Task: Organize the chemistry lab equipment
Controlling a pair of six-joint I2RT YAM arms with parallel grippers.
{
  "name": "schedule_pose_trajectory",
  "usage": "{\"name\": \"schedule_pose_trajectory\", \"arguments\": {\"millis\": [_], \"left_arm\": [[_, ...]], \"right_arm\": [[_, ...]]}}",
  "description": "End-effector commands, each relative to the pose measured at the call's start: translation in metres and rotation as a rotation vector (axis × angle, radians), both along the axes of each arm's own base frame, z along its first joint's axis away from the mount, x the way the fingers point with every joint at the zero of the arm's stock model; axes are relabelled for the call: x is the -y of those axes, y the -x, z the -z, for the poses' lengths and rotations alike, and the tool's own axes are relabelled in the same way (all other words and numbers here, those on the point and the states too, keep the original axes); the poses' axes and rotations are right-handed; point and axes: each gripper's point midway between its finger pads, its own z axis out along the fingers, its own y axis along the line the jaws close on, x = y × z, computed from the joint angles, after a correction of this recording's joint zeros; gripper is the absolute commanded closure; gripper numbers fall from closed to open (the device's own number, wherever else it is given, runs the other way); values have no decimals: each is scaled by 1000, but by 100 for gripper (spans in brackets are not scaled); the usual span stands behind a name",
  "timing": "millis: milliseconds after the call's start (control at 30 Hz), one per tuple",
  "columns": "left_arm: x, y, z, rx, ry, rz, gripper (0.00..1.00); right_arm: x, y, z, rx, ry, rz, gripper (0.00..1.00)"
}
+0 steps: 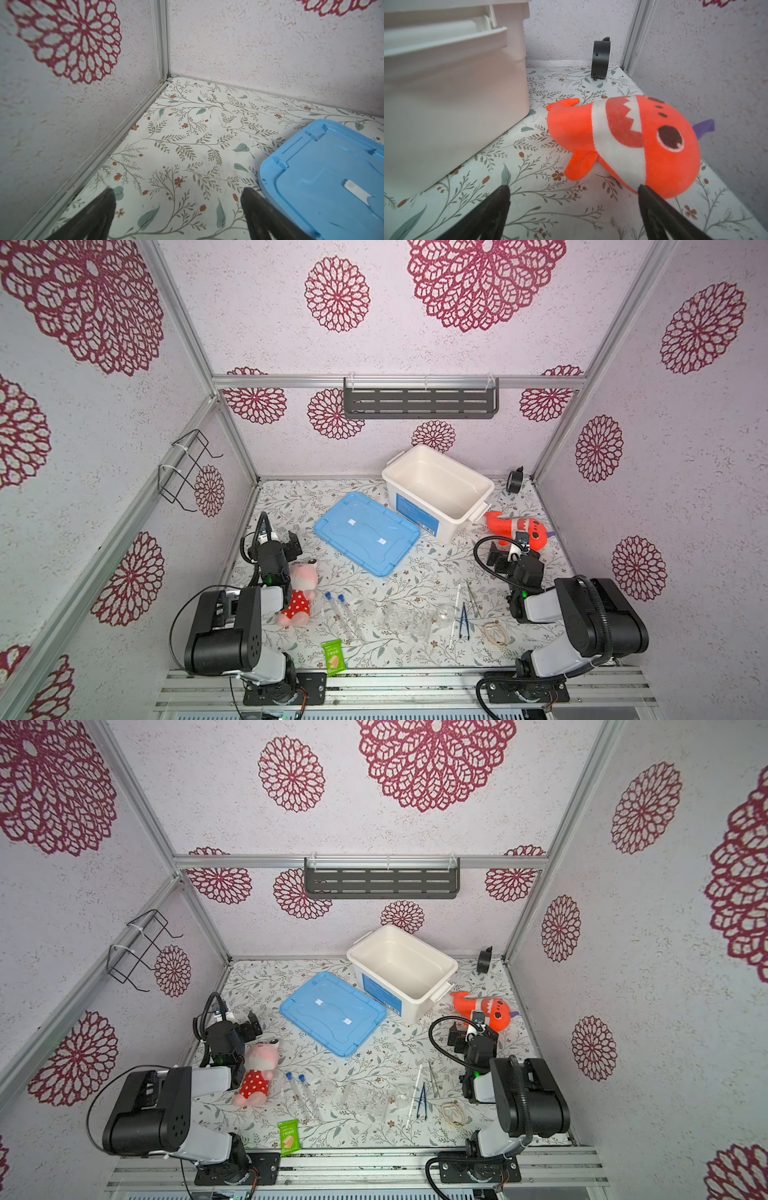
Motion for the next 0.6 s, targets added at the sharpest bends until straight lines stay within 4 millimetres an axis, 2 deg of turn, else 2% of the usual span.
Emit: {"name": "schedule_pose_trajectory", "arguments": {"millis": [0, 133, 233, 333, 433, 500, 567], "left_arm": [[2, -3, -45, 44, -11, 0, 3], [19, 1, -78, 71, 48, 80, 3], [32, 5, -104, 82, 122, 137, 3], [39, 10, -133, 89, 253, 138, 3], [47, 20, -157, 70, 386, 134, 3], [51, 29, -161, 22, 480, 113, 3], [49, 42, -149, -24, 623, 25, 3]], "right_arm": [[6, 10, -41, 146, -12, 31, 1], [13, 23, -62, 153, -42, 82, 1], [12, 31, -83, 132, -93, 83, 1], [13, 41, -107, 126, -246, 124, 1], [16, 53, -110, 8, -338, 186, 1], [24, 64, -109, -72, -369, 262, 1], [8, 60, -117, -119, -271, 130, 1]]}}
